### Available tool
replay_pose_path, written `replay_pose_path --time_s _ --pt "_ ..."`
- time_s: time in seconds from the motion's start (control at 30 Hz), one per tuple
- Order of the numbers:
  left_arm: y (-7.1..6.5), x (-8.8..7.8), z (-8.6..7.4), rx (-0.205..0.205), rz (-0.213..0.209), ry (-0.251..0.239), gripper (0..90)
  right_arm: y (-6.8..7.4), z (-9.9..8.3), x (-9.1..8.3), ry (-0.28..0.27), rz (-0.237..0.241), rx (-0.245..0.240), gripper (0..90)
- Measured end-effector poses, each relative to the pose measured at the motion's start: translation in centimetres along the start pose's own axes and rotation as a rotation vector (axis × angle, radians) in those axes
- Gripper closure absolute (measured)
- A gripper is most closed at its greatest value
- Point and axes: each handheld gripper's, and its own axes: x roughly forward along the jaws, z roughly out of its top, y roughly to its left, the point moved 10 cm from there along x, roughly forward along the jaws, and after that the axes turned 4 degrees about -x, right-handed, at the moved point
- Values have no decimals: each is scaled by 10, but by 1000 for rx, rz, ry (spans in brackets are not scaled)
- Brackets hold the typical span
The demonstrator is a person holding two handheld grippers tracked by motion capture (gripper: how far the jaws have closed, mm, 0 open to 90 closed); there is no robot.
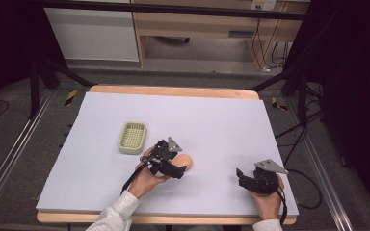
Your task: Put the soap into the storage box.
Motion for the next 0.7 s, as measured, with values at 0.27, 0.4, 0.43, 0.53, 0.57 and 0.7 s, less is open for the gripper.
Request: replay_pose_path --time_s 0.27,0.4,0.43,0.53,0.57,0.7 --pt "-2 10 -6 22 -7 50 150 1 0 0 2 6 2 224" --pt "-3 15 -8 39 -10 75 171 1 -1 1 5 8 3 226" --pt "-3 16 -9 40 -8 79 171 1 -1 1 5 8 3 227" --pt "-2 19 -10 35 -3 82 184 1 -1 1 5 10 4 230" --pt "-1 20 -11 34 -6 84 197 1 -1 1 5 13 4 231" --pt "-1 21 -12 25 -16 83 229 1 -1 2 7 12 2 232"
